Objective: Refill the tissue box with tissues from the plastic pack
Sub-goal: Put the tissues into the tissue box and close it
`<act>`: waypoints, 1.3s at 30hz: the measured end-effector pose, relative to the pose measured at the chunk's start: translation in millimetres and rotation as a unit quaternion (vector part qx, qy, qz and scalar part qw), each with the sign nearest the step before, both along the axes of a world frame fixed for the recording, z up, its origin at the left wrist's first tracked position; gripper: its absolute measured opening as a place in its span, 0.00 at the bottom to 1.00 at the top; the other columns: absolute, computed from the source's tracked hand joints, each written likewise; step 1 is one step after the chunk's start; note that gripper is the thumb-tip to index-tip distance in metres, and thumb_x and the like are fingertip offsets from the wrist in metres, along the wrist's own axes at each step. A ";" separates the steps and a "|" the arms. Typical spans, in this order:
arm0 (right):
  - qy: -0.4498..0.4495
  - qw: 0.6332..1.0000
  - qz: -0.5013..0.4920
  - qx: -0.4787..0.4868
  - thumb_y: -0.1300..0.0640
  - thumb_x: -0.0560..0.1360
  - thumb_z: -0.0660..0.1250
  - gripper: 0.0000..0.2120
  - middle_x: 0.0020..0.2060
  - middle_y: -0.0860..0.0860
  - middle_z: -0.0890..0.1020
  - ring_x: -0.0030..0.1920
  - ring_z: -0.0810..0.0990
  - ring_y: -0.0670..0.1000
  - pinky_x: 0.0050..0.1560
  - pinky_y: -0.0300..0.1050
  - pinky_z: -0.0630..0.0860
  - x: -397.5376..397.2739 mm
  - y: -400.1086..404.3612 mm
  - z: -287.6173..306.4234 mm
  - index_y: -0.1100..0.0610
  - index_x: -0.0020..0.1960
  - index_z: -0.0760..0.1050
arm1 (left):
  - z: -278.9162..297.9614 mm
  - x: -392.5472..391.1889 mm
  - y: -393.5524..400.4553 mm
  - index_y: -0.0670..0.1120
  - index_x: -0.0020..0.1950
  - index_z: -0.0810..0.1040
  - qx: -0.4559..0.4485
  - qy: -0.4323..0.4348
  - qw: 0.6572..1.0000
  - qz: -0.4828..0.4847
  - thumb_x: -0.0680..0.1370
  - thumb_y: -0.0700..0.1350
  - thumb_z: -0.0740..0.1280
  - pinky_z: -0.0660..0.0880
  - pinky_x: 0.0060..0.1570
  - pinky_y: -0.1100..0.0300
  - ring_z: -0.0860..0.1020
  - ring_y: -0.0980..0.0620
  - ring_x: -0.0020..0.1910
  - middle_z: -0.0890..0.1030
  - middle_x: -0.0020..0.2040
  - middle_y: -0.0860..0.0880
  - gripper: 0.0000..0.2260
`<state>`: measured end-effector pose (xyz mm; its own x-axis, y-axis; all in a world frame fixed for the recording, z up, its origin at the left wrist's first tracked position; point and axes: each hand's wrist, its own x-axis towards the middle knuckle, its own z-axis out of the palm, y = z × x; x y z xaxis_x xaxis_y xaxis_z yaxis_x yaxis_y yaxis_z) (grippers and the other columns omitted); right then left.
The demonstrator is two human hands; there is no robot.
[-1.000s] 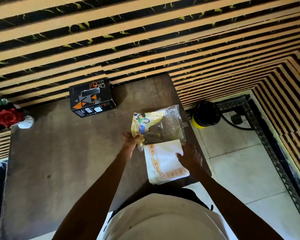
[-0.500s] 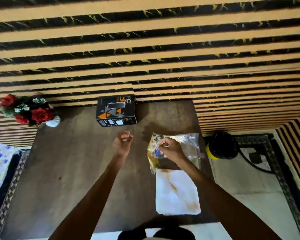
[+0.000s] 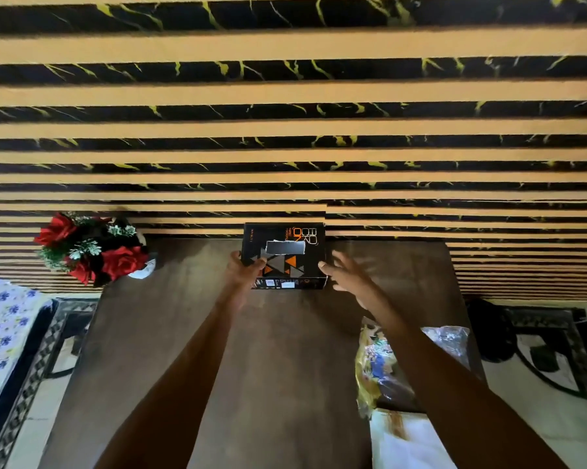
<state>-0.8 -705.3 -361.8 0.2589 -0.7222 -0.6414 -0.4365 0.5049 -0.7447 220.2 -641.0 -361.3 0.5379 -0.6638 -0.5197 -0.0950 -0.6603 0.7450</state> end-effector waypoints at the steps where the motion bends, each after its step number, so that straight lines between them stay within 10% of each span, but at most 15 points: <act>1: -0.006 1.000 0.007 -0.001 0.51 0.76 0.69 0.33 0.74 0.55 0.66 0.69 0.72 0.56 0.63 0.52 0.75 0.8 1.9 -2.8 0.54 0.76 0.59 | -1.5 -2.4 2.3 0.40 0.69 0.64 -0.011 0.012 1.000 -0.005 0.76 0.45 0.70 0.70 0.34 0.65 0.73 0.58 0.40 0.76 0.49 0.48 0.26; 11: 0.039 0.994 0.044 -0.087 0.64 0.70 0.75 0.32 0.64 0.52 0.74 0.48 0.80 0.51 0.50 0.40 0.77 -12.5 122.4 -12.0 0.57 0.71 0.68 | 2.7 -16.7 109.1 0.43 0.68 0.63 -0.030 0.078 0.995 0.045 0.77 0.40 0.68 0.72 0.31 0.73 0.75 0.54 0.45 0.75 0.56 0.45 0.22; 18: 0.048 0.996 0.036 -0.059 0.51 0.62 0.76 0.36 0.56 0.49 0.82 0.49 0.85 0.54 0.54 0.56 0.82 -22.2 208.8 -21.9 0.48 0.69 0.69 | 4.0 -26.9 199.7 0.45 0.68 0.66 -0.025 0.069 0.995 0.059 0.76 0.43 0.70 0.73 0.33 0.75 0.77 0.60 0.48 0.76 0.55 0.49 0.23; 23: 0.057 0.995 0.034 -0.078 0.64 0.65 0.77 0.34 0.47 0.41 0.79 0.48 0.85 0.55 0.53 0.56 0.82 -30.1 236.5 -27.6 0.53 0.69 0.69 | -5.6 -33.5 239.9 0.42 0.69 0.66 -0.019 0.051 0.996 0.066 0.75 0.40 0.71 0.76 0.37 0.76 0.78 0.59 0.49 0.77 0.57 0.46 0.25; 28: 0.083 0.988 0.094 -0.085 0.56 0.63 0.80 0.46 0.69 0.53 0.72 0.57 0.80 0.56 0.58 0.58 0.79 -36.0 234.7 -19.8 0.50 0.75 0.60 | -8.9 -36.4 249.4 0.51 0.71 0.61 -0.006 -0.105 0.994 -0.030 0.64 0.58 0.75 0.75 0.62 0.45 0.75 0.43 0.64 0.69 0.69 0.44 0.41; 33: 0.113 0.932 0.290 -0.188 0.45 0.54 0.83 0.70 0.79 0.48 0.39 0.79 0.45 0.55 0.73 0.56 0.55 -35.4 196.0 -2.2 0.42 0.77 0.34 | 8.2 -51.6 221.3 0.53 0.78 0.41 -0.008 -0.340 0.861 -0.377 0.61 0.65 0.74 0.41 0.76 0.43 0.43 0.44 0.79 0.45 0.80 0.46 0.57; 39: 0.159 0.883 0.384 -0.219 0.46 0.51 0.84 0.75 0.79 0.48 0.39 0.80 0.44 0.53 0.77 0.55 0.56 -19.6 163.8 -1.0 0.45 0.77 0.31 | 3.6 -47.0 174.4 0.50 0.78 0.40 0.056 -0.387 0.753 -0.529 0.56 0.64 0.77 0.39 0.73 0.36 0.42 0.42 0.79 0.43 0.80 0.44 0.63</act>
<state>-20.4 -541.5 -362.8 0.6371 -0.6093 -0.4721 -0.7467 -0.3360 -0.5740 173.2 -466.7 -357.7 -0.0915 -0.9090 -0.4066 -0.9891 0.0358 0.1426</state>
